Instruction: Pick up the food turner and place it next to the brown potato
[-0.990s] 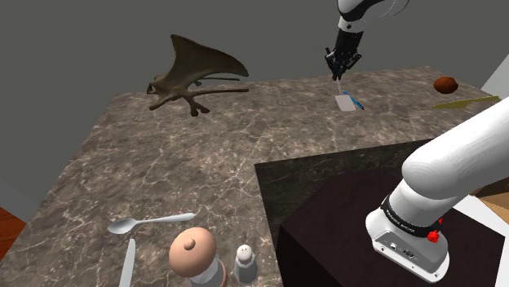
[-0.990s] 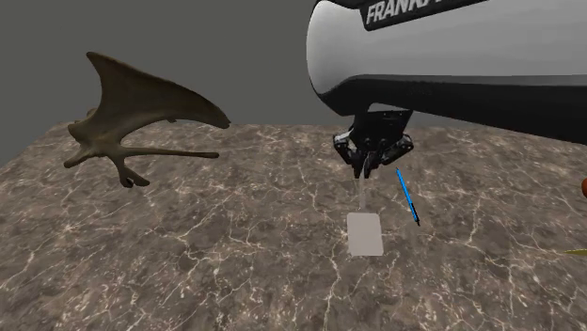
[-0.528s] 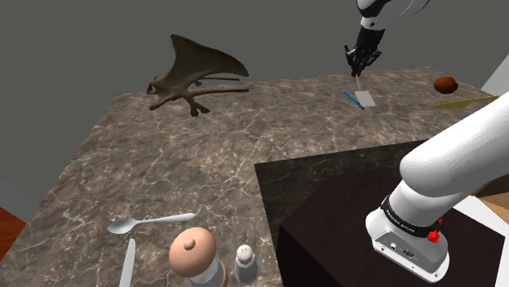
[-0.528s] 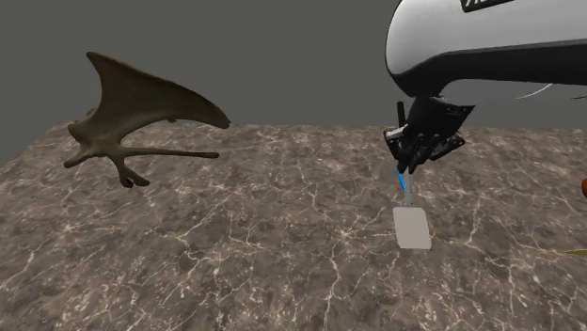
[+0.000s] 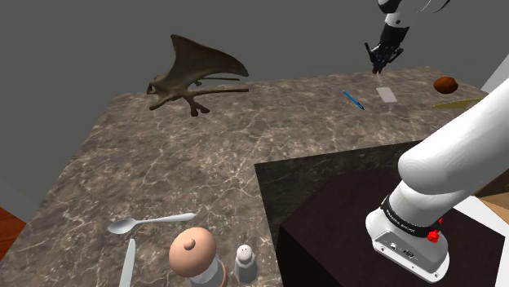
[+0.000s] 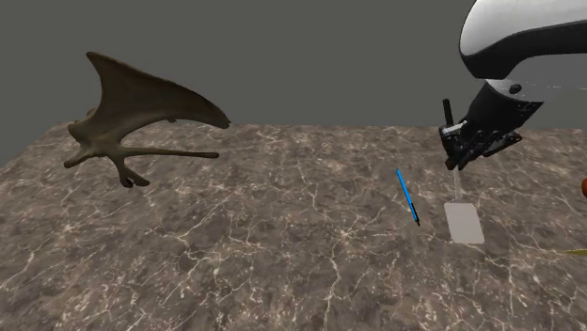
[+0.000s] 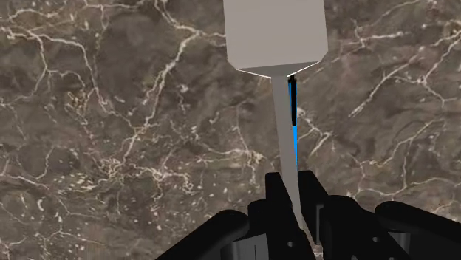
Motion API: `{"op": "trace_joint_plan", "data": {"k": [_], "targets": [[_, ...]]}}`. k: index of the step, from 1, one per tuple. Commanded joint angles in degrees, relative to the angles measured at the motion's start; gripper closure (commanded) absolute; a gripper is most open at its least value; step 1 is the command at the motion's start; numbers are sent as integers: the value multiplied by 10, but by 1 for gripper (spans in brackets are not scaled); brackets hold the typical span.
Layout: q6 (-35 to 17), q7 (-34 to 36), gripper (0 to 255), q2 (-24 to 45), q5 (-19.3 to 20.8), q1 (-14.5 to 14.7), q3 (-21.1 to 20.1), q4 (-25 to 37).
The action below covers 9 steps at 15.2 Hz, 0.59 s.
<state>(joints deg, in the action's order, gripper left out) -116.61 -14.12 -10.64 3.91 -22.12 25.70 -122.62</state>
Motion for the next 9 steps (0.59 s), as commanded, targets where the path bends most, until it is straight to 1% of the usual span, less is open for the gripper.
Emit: {"op": "trace_joint_plan", "data": {"k": [1, 5, 9], "targets": [[2, -36, 255, 20, -8, -10, 21, 21], [9, -106, 255, 72, -37, -29, 58, 74], [23, -179, 255, 135, -78, -56, 88, 139]]}}
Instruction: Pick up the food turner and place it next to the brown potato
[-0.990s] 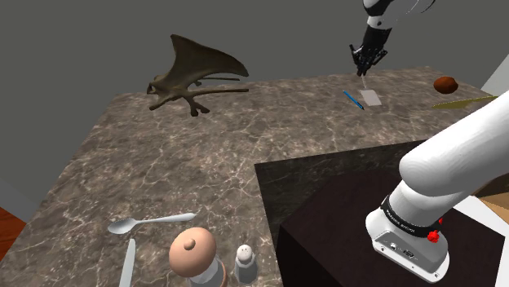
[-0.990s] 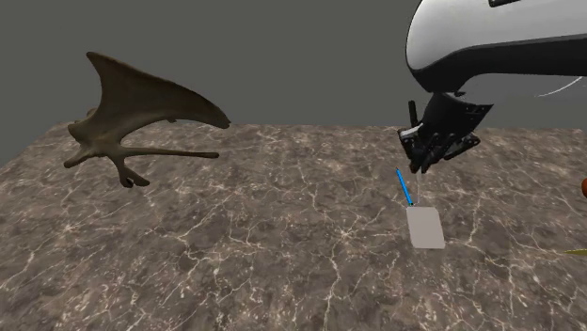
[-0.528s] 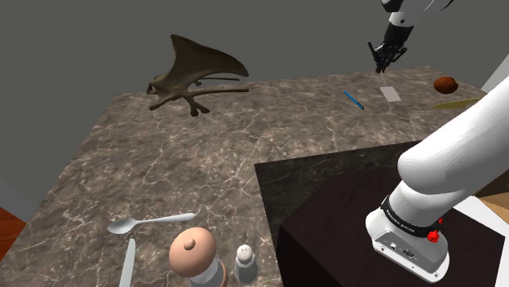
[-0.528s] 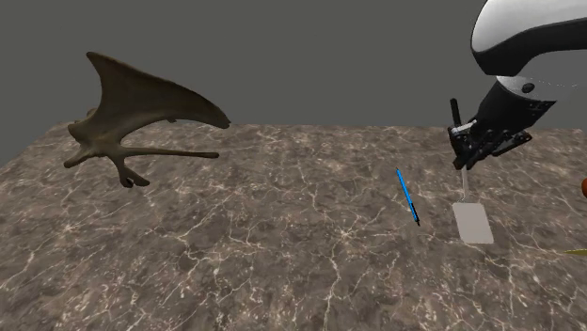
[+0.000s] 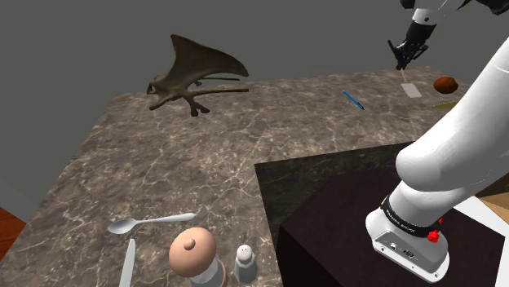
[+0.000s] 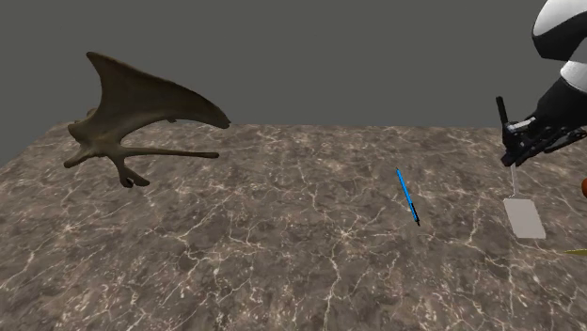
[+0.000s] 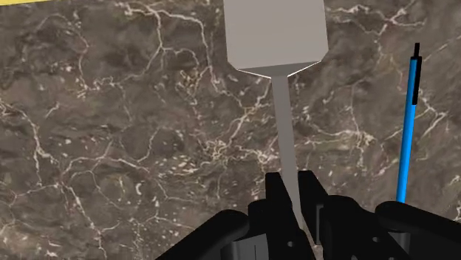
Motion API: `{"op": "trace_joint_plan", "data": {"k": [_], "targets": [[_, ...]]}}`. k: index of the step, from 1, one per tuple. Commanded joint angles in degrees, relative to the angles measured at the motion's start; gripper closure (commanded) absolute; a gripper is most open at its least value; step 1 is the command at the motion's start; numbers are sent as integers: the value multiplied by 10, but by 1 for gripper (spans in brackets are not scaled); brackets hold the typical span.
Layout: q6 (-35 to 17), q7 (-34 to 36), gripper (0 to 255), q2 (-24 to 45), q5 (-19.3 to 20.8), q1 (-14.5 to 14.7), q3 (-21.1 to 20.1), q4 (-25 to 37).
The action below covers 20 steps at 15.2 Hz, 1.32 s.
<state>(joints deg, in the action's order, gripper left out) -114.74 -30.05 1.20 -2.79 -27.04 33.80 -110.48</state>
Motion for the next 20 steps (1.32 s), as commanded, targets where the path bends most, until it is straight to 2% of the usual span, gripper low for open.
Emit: {"op": "trace_joint_plan", "data": {"k": [1, 5, 7, 20], "targets": [[9, -38, 255, 34, -23, -16, 13, 36], [35, -107, 255, 110, -75, -60, 30, 118], [56, -145, 255, 158, -106, -93, 34, 175], [-33, -162, 255, 183, -128, -97, 22, 105]]}}
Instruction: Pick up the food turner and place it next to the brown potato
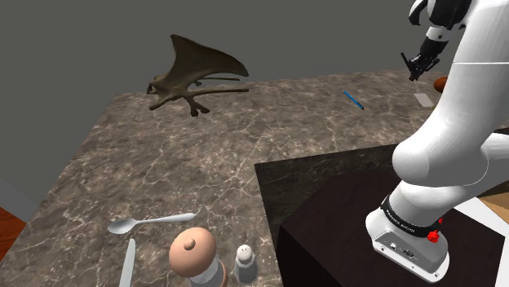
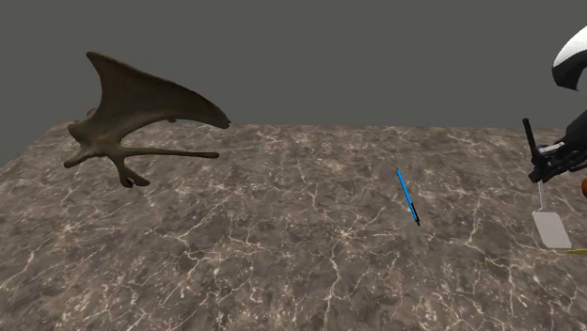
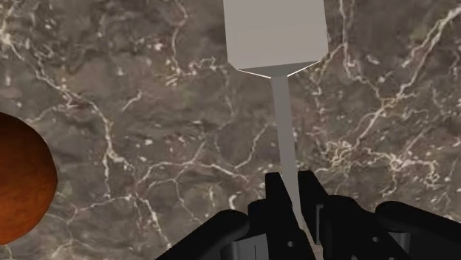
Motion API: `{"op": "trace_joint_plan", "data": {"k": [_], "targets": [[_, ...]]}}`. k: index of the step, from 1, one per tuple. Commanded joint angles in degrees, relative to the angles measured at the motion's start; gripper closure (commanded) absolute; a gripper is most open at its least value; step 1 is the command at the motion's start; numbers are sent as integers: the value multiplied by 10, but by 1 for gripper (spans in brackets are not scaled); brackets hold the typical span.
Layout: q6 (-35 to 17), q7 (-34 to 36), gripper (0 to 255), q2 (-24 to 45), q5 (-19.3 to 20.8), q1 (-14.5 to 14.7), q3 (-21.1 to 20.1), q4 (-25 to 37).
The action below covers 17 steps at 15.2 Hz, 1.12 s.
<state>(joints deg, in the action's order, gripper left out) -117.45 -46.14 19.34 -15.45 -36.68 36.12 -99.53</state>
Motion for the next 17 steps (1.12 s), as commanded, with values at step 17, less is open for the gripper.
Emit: {"op": "trace_joint_plan", "data": {"k": [17], "targets": [[-80, -25, 255, 42, -36, -10, -17, -47]]}}
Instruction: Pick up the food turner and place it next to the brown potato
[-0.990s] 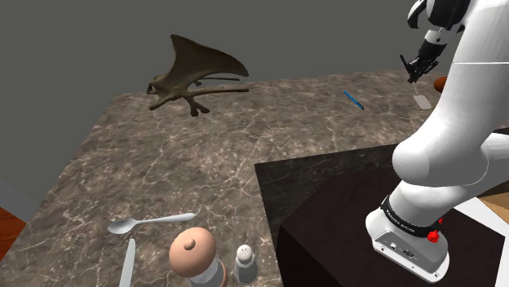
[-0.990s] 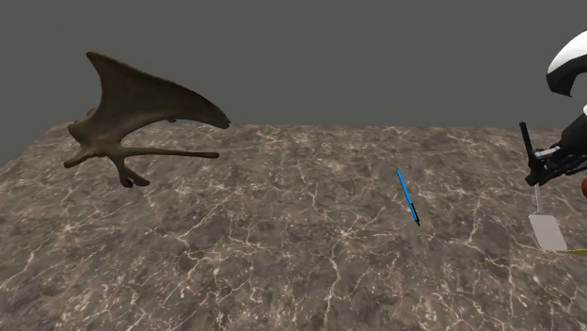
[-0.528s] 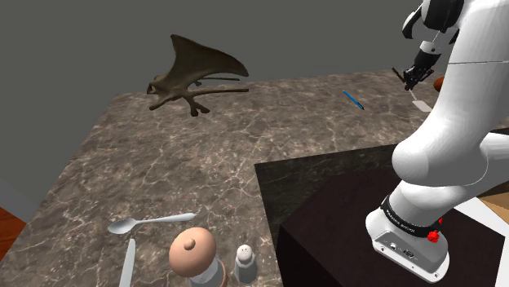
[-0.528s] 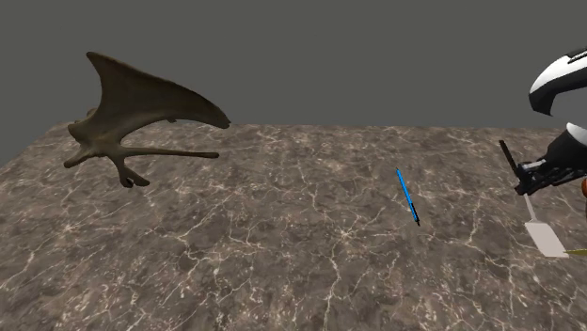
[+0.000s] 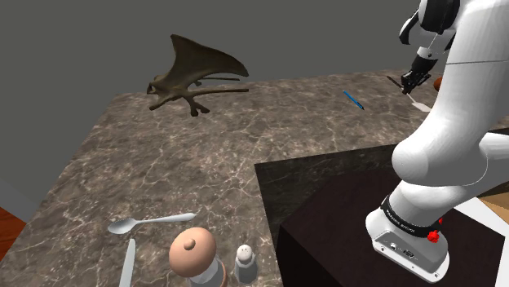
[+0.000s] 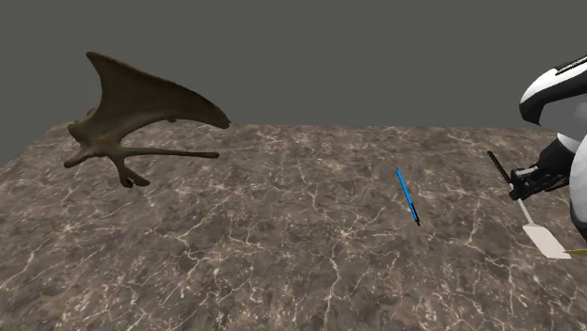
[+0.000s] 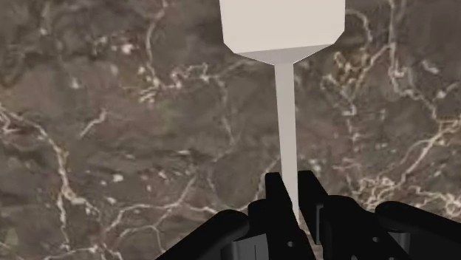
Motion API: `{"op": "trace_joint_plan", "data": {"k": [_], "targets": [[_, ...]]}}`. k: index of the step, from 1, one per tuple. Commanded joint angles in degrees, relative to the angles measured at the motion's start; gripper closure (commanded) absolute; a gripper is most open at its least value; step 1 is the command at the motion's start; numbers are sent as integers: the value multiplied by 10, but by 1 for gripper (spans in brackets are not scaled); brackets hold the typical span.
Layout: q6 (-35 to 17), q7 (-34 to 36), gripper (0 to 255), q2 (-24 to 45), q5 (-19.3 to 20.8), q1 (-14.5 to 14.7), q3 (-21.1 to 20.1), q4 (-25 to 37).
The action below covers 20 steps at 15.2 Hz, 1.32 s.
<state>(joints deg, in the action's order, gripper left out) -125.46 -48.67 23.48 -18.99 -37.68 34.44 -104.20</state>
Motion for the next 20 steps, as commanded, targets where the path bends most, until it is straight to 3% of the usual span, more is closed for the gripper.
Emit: {"op": "trace_joint_plan", "data": {"k": [1, 3, 4, 9, 13, 20], "targets": [[0, 0, 255, 0, 0, 0, 0, 0], [0, 0, 255, 0, 0, 0, 0, 0], [0, 0, 0, 0, 0, 0, 0, 0], [0, 0, 0, 0, 0, 0, 0, 0], [55, 19, 0, -38, 30, 10, 15, 25], [55, 19, 0, -38, 30, 10, 15, 25]]}}
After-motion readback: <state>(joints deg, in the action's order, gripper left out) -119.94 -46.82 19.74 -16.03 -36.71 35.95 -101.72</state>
